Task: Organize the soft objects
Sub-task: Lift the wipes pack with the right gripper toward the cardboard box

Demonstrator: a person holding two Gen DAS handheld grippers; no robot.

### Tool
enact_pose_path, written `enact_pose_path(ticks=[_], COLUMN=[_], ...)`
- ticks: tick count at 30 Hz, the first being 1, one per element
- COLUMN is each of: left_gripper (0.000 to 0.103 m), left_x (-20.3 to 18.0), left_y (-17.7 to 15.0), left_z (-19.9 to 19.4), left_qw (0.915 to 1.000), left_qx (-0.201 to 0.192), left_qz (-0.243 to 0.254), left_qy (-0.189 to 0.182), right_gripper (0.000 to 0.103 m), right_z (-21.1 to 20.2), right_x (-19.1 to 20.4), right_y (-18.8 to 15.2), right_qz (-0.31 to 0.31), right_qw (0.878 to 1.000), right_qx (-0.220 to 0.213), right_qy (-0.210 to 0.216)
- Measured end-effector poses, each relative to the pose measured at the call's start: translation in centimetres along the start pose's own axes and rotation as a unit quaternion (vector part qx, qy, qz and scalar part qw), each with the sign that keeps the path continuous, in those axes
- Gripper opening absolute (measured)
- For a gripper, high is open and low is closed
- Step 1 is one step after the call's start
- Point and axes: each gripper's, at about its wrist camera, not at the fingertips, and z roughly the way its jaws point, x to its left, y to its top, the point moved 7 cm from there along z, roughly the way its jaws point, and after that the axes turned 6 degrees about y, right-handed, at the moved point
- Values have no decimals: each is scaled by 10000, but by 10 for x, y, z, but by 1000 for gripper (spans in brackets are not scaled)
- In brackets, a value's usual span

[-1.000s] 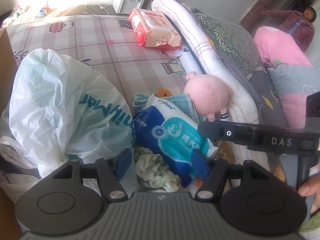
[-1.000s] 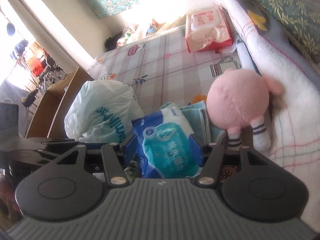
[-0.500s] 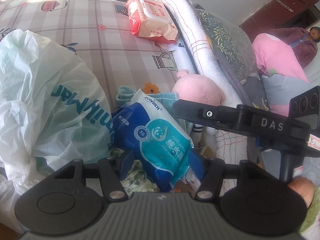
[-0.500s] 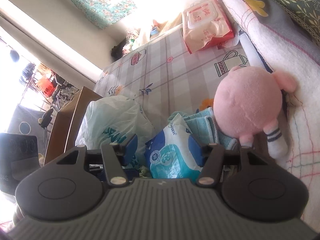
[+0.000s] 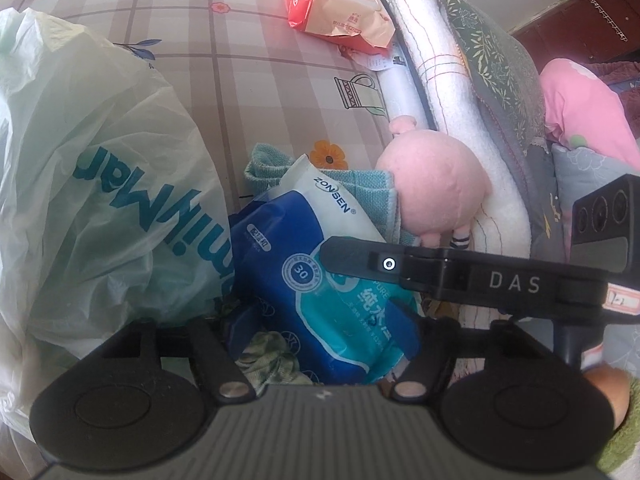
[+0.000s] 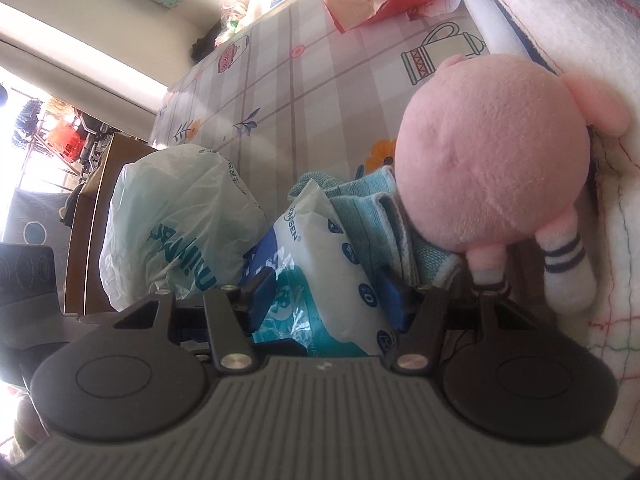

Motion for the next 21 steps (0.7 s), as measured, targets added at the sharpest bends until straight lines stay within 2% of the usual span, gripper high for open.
enact_pose_path(ticks=[4, 11, 21], left_gripper=[76, 76, 76], left_x=[-3, -20, -44], left_y=[2, 1, -10], left_z=[6, -12, -53], left_qw=[10000, 9991, 9945], left_qx=[2, -321, -813], left_qz=[-29, 242, 571], left_qy=[28, -157, -326], right_gripper=[54, 38, 35], right_z=[3, -12, -58], right_x=[-4, 8, 30], right_y=[-2, -10, -17], right_qz=[164, 198, 111], right_qw=[9996, 9988, 9971], right_qx=[88, -53, -526], right_qy=[189, 448, 531])
